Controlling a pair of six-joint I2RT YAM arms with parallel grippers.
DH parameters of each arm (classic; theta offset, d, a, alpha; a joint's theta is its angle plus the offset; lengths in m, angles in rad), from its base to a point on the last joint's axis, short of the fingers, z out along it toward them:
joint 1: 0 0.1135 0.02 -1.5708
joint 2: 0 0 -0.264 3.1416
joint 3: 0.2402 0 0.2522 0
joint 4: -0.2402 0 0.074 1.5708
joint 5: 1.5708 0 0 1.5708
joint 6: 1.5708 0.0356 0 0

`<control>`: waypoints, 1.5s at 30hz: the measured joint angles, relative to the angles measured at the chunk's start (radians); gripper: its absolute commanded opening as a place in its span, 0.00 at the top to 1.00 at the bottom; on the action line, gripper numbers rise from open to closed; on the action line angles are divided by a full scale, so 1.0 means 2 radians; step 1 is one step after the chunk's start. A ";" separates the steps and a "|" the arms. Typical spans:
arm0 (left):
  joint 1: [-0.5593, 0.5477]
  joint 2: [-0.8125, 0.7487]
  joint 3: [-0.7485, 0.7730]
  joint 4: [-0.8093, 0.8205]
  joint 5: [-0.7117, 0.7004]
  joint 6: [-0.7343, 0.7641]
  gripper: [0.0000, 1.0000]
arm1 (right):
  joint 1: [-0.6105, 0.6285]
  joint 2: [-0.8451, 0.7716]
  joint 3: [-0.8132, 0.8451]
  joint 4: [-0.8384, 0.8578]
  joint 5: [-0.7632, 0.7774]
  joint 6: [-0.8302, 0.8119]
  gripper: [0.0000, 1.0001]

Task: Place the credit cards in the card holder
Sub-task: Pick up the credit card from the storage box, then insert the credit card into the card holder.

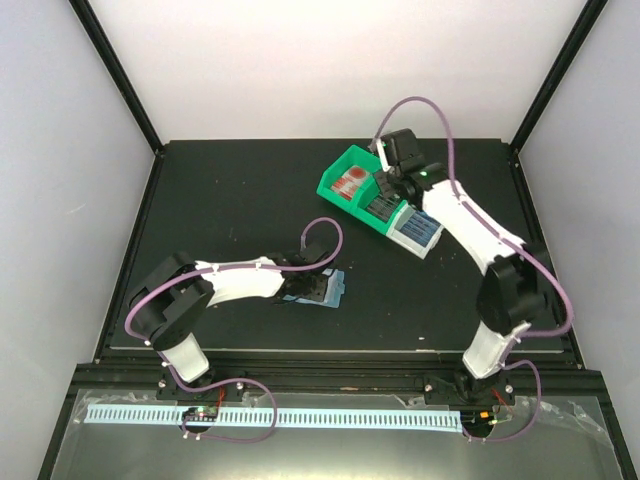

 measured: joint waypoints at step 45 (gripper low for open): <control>0.065 -0.087 -0.035 -0.026 0.122 0.005 0.58 | 0.083 -0.107 -0.456 0.388 -0.492 0.557 0.99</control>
